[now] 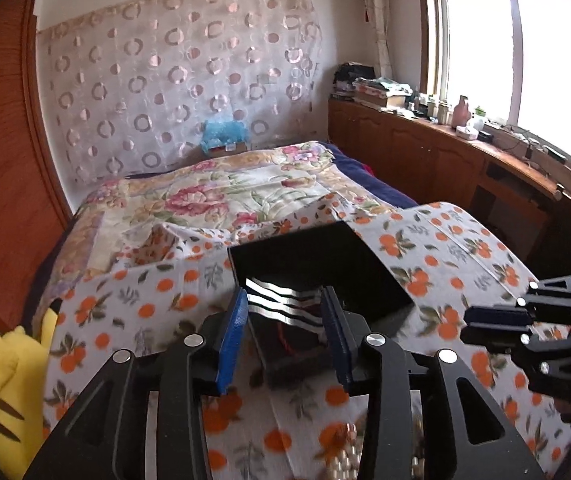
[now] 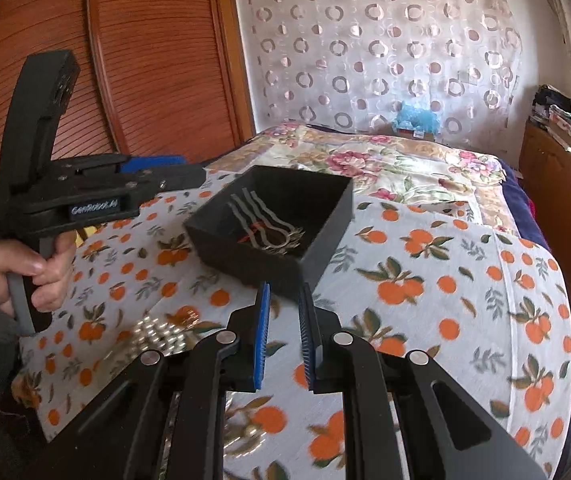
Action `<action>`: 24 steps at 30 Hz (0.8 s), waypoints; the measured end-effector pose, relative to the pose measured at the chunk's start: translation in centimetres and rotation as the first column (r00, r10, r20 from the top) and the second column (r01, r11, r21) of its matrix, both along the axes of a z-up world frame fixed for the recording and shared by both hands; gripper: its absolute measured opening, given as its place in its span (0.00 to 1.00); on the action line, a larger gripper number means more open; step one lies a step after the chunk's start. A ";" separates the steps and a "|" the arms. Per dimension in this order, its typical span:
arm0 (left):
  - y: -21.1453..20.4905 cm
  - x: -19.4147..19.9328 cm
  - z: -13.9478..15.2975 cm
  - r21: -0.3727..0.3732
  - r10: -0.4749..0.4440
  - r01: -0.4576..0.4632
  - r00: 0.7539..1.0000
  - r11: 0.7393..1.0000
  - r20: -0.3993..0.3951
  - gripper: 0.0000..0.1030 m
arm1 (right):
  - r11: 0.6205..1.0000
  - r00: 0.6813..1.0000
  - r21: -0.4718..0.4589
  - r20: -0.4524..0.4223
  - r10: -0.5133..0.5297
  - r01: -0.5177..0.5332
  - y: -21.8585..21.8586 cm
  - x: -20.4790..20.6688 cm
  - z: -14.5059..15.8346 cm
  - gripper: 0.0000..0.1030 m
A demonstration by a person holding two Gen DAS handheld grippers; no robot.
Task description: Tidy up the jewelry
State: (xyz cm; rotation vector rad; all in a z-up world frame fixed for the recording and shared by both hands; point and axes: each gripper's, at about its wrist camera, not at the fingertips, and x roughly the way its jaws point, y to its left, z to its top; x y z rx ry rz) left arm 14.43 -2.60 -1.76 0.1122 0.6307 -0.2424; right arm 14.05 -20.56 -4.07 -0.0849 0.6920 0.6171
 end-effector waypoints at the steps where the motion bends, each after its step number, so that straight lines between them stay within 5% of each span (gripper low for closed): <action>1: 0.3 -0.9 -0.1 -0.001 -0.001 0.001 1.000 1.000 0.003 0.39 | 1.000 1.000 -0.002 0.001 0.004 -0.004 0.1 -0.4 0.0 0.16; 24: 3.5 -9.2 -5.9 -0.054 0.014 -0.020 0.994 0.998 -0.105 0.44 | 0.997 0.989 -0.046 -0.143 0.047 -0.055 2.0 -3.5 -4.2 0.23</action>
